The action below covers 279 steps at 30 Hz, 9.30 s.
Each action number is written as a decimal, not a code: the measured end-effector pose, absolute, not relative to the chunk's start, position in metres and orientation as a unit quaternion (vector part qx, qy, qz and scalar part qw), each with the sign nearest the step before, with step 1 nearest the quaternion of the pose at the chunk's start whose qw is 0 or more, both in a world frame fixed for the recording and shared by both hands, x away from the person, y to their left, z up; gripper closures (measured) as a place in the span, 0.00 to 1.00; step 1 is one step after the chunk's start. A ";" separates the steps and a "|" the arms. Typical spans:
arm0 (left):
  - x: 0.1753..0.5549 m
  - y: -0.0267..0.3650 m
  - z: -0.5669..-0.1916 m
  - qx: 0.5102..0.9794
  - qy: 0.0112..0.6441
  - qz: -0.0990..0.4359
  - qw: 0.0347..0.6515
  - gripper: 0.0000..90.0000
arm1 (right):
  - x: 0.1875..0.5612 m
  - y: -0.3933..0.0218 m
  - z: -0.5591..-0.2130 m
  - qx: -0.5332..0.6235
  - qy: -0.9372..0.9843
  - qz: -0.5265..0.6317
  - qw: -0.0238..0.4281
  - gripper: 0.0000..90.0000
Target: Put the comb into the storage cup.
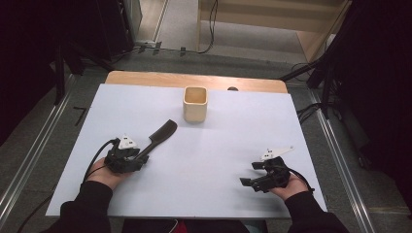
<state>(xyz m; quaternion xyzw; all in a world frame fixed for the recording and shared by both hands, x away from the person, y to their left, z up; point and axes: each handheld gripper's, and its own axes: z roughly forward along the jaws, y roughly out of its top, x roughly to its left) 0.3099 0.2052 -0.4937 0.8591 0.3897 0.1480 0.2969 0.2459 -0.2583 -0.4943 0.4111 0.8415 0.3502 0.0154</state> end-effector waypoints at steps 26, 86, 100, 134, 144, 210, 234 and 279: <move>0.314 0.205 -0.492 0.846 0.418 0.130 0.304 0.81 | 0.246 -0.258 -0.494 0.407 0.844 0.350 0.015 0.16; 0.314 0.203 -0.418 0.774 0.420 0.061 0.469 0.81 | 0.245 -0.257 -0.493 0.407 0.843 0.352 0.017 0.16; 0.322 0.158 -0.408 0.782 0.386 0.037 0.488 0.81 | 0.245 -0.258 -0.492 0.409 0.840 0.355 0.020 0.16; 0.335 0.052 -0.438 0.772 0.381 -0.010 0.509 0.81 | 0.246 -0.268 -0.481 0.449 0.805 0.385 0.042 0.16; 0.331 0.029 -0.449 0.765 0.382 0.016 0.518 0.81 | 0.246 -0.267 -0.471 0.460 0.789 0.403 0.062 0.16; 0.317 -0.044 -0.483 0.694 0.374 0.114 0.605 0.81 | 0.314 -0.235 -0.416 0.582 0.657 0.459 0.140 0.25; 0.311 -0.048 -0.482 0.694 0.359 0.119 0.613 0.81 | 0.335 -0.225 -0.426 0.614 0.628 0.463 0.115 0.42; 0.314 -0.042 -0.485 0.708 0.368 0.074 0.598 0.73 | 0.338 -0.227 -0.427 0.648 0.612 0.451 0.043 0.78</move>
